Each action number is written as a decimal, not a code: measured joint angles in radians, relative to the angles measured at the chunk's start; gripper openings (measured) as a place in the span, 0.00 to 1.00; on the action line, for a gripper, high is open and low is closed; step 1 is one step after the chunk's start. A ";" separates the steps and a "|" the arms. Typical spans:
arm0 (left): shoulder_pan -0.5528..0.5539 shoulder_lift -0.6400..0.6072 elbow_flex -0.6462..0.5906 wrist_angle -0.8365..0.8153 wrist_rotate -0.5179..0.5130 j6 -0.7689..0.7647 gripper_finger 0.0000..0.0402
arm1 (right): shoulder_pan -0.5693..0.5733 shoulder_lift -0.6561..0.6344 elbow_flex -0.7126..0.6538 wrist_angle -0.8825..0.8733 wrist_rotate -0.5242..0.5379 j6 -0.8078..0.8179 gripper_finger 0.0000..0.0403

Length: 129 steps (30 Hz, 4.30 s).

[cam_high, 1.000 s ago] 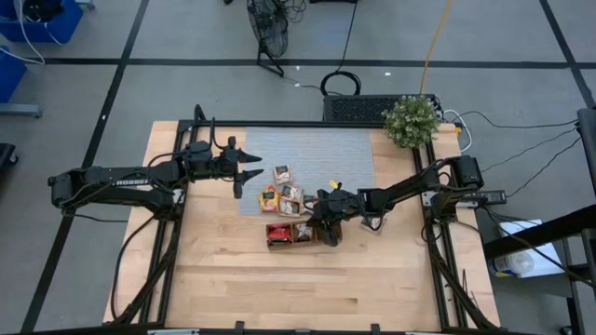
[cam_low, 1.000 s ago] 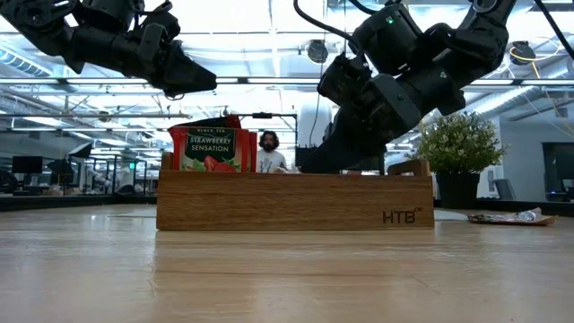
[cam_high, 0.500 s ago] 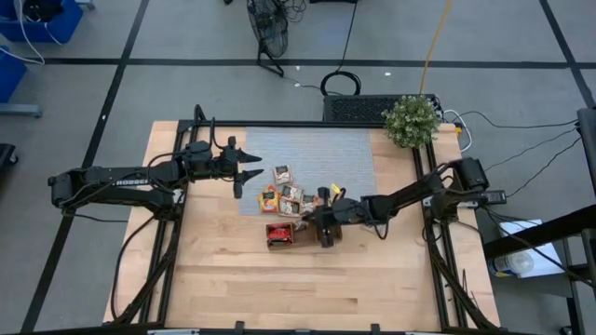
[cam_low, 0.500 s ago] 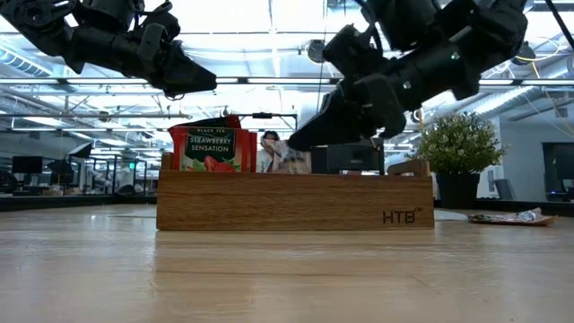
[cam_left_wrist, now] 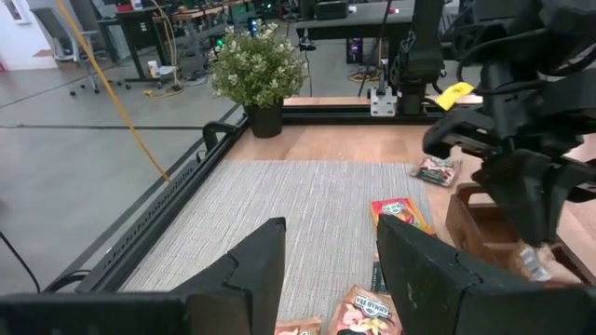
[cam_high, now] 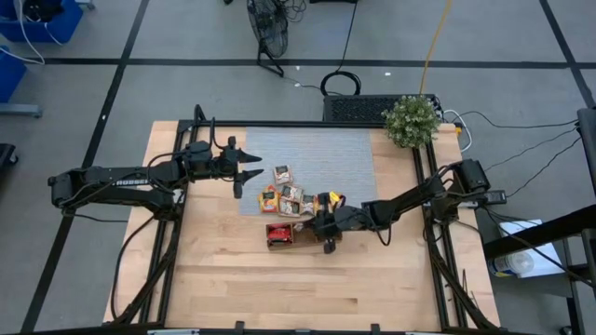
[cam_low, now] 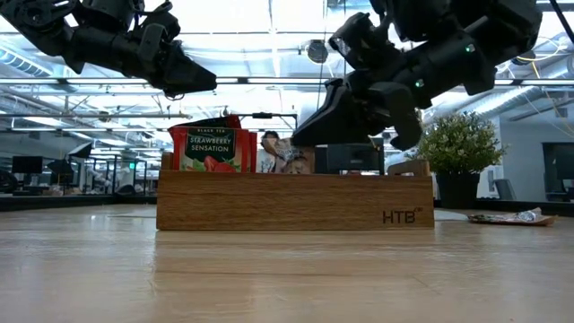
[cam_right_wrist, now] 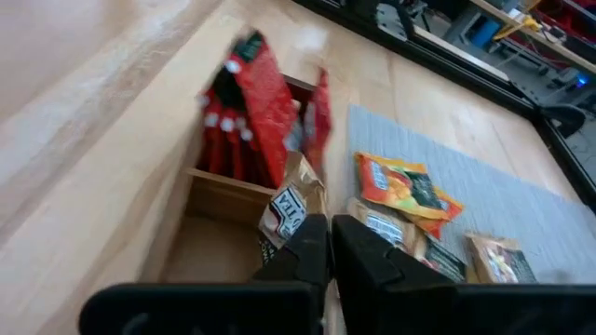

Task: Pick & Place Tea
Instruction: Put the brown tea bag into the middle section of the wooden organizer

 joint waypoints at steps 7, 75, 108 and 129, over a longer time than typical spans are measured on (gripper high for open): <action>0.000 0.000 0.000 0.000 0.000 0.000 0.44 | -0.024 0.000 0.000 0.003 -0.001 0.035 0.16; 0.000 0.000 0.000 0.000 0.000 0.000 0.44 | 0.071 -0.808 -0.660 -0.559 0.068 1.561 0.43; 0.000 0.000 0.000 0.001 0.000 0.000 0.44 | 0.147 -0.692 -0.561 -0.171 -0.078 1.137 0.00; 0.000 0.000 0.000 0.000 0.000 0.000 0.44 | 0.137 -0.313 -0.327 0.308 0.520 0.216 0.00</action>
